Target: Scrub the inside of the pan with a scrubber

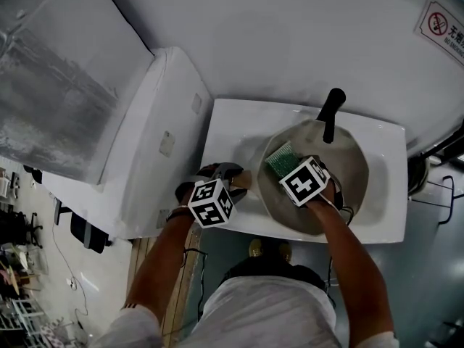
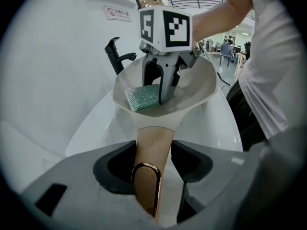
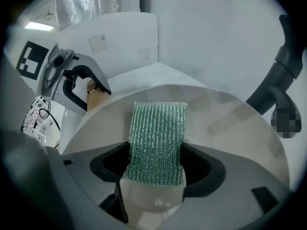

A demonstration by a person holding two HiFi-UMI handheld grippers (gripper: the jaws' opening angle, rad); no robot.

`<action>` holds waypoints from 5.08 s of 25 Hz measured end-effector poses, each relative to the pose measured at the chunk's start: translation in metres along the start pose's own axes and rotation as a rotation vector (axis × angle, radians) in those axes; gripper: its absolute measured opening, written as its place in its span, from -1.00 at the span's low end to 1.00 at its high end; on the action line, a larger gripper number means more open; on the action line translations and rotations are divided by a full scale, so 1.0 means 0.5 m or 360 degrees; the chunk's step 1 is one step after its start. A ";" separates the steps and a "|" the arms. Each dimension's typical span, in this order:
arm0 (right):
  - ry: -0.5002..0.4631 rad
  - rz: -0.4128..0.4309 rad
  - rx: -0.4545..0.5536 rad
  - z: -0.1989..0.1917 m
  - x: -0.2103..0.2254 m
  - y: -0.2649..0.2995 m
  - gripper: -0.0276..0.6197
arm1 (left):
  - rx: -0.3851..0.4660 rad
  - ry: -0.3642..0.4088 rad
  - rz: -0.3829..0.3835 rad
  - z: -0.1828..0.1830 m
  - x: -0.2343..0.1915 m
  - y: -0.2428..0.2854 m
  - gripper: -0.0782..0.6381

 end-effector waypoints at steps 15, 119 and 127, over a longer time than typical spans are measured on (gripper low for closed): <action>0.0124 -0.0215 -0.0159 -0.082 0.114 -0.030 0.13 | 0.0020 0.0008 -0.0015 -0.002 0.000 -0.001 -0.12; 0.0070 0.0018 0.0161 -0.086 0.002 -0.238 0.14 | 0.0350 -0.0139 0.0154 0.120 -0.015 -0.125 -0.02; 0.0014 0.0016 0.0557 -0.025 -0.020 -0.328 0.13 | 0.0785 -0.0258 0.0273 0.241 -0.030 -0.211 -0.04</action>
Point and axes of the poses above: the fingertips, and each gripper's own axes: y forward along the fingers, x to its right, z out of its top, the point moved 5 cm from there along -y, backward along the fingers, and after that the axes turned 3 degrees about z, right-handed, at the moved point
